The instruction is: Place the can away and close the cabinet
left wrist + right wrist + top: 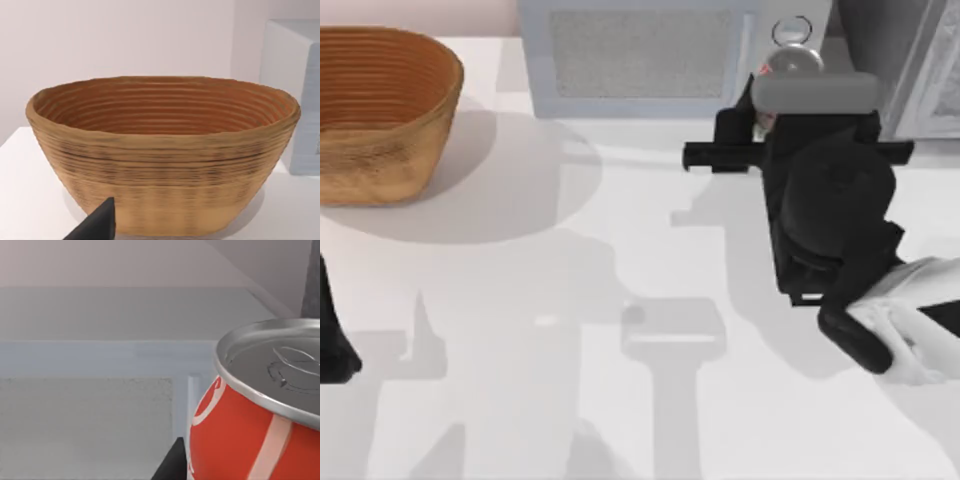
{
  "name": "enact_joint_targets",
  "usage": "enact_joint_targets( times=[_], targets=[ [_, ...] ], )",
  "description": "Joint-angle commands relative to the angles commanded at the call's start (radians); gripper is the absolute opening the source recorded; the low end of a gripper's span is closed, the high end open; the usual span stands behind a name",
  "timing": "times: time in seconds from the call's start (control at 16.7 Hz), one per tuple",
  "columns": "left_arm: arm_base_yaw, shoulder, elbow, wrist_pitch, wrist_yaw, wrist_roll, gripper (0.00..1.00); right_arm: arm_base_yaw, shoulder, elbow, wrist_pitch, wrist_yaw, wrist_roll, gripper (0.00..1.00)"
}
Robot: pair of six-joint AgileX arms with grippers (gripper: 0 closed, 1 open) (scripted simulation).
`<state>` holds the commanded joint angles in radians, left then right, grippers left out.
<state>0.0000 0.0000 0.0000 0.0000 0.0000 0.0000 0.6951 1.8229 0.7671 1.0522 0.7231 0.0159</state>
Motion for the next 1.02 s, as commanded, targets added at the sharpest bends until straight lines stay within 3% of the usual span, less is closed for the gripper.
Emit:
enact_joint_targets(
  times=[0.36,1.02],
  targets=[
    [0.000,0.000,0.000,0.000,0.000,0.000,1.00,-0.131,-0.344,-0.145,-0.198,-0.137,-0.004,0.00],
    [0.000,0.000,0.000,0.000,0.000,0.000,1.00,-0.497,-1.303,-0.549,-0.752,-0.517,-0.013,0.00]
  ],
)
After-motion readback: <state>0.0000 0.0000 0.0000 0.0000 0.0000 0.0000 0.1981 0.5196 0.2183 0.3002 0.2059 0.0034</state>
